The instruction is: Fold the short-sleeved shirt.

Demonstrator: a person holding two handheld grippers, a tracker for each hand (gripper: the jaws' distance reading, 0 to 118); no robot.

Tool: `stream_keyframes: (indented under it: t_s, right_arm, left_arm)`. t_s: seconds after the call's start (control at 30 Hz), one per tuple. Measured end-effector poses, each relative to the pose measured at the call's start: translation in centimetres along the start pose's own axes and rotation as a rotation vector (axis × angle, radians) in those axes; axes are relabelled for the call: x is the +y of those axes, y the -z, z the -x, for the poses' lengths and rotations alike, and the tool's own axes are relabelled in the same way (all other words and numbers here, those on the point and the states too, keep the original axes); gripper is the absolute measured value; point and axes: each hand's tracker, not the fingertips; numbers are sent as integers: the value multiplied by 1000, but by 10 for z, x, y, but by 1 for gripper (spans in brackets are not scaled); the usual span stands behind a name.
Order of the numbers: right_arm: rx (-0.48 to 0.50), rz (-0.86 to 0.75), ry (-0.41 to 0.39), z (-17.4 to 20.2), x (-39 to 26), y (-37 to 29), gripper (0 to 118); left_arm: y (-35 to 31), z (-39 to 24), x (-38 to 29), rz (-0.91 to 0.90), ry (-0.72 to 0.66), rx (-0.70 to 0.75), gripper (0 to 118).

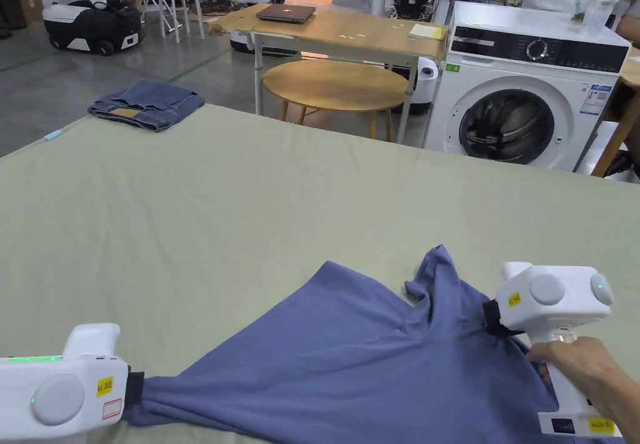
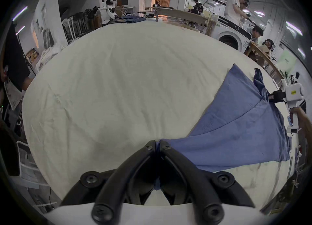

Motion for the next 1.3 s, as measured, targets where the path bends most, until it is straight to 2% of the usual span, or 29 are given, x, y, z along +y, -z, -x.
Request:
stream_keyframes:
  t_s: [0.03, 0.1, 0.17, 0.27, 0.43, 0.5, 0.57, 0.73, 0.83, 1.0, 1.13, 1.3]
  right_arm:
    - [-51, -5, -25, 2, 0, -1, 2]
    - [-82, -47, -81, 5, -5, -10, 2]
    - [-40, -85, -18, 3, -13, -21, 2]
    - [-72, -202, 38, -4, -24, -55, 1]
    - [-117, -371, 39, -24, -23, -119, 1]
    - [-184, -459, 55, -33, -23, -154, 1]
    - [-197, -542, 102, -46, -22, -187, 1]
    - [-289, -684, 107, -67, -17, -273, 1]
    - [-328, -745, 143, -77, -13, -319, 1]
    - [-394, -828, 164, -92, 0, -377, 2]
    - [-407, -867, 184, -99, 19, -411, 1]
    - [-438, -929, 164, -103, 51, -446, 1]
  left_arm:
    - [0, 0, 0, -2, 2, 0, 0]
    - [0, 1, -1, -5, 4, 1, 0]
    - [-6, -2, -4, -23, 1, -3, 0]
    - [-12, -2, -3, -47, 22, 4, 0]
    - [-41, -3, 17, -153, 21, -42, 0]
    - [-58, -9, 36, -212, 34, -75, 0]
    - [-79, -21, 56, -294, 79, -88, 0]
    - [-130, -59, 128, -414, 149, -126, 0]
    - [-157, -85, 173, -479, 193, -134, 0]
    - [-202, -123, 239, -570, 219, -145, 0]
    - [-226, -148, 281, -619, 251, -134, 0]
    - [-250, -169, 325, -701, 276, -98, 0]
